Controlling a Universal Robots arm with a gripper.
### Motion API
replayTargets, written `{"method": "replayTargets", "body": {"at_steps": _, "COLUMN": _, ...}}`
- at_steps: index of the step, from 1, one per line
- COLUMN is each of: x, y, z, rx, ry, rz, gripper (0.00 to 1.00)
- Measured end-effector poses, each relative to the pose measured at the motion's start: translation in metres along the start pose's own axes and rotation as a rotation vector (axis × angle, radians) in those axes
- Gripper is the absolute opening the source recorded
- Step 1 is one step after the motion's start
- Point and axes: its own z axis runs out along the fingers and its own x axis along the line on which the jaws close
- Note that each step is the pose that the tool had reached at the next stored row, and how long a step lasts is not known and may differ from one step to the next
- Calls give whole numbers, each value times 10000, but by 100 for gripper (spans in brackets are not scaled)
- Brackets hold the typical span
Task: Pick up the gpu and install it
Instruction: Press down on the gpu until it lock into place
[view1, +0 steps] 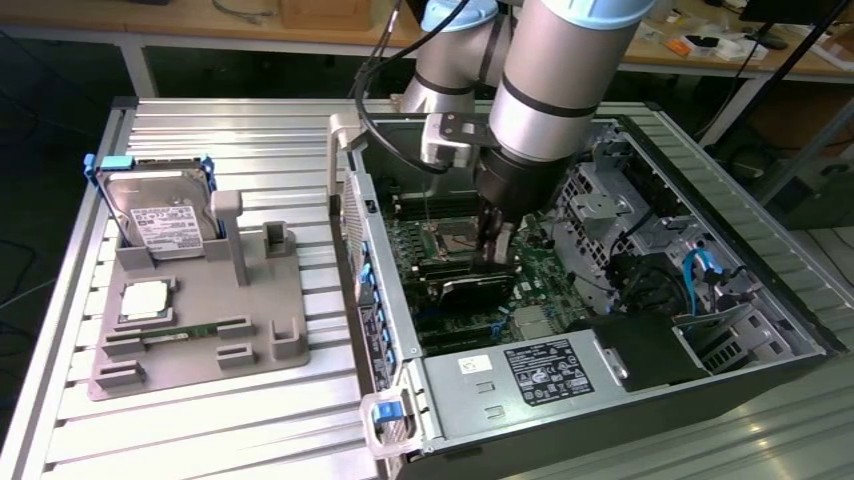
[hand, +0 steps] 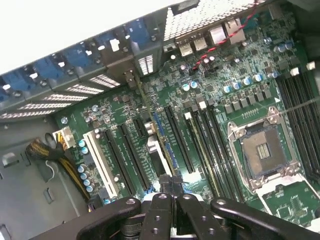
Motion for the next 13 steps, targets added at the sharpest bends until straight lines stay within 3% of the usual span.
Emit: {"method": "replayTargets", "body": {"at_steps": 13, "x": 6, "y": 15, "z": 0, "rx": 0, "ry": -1, "rz": 19, "gripper": 11}}
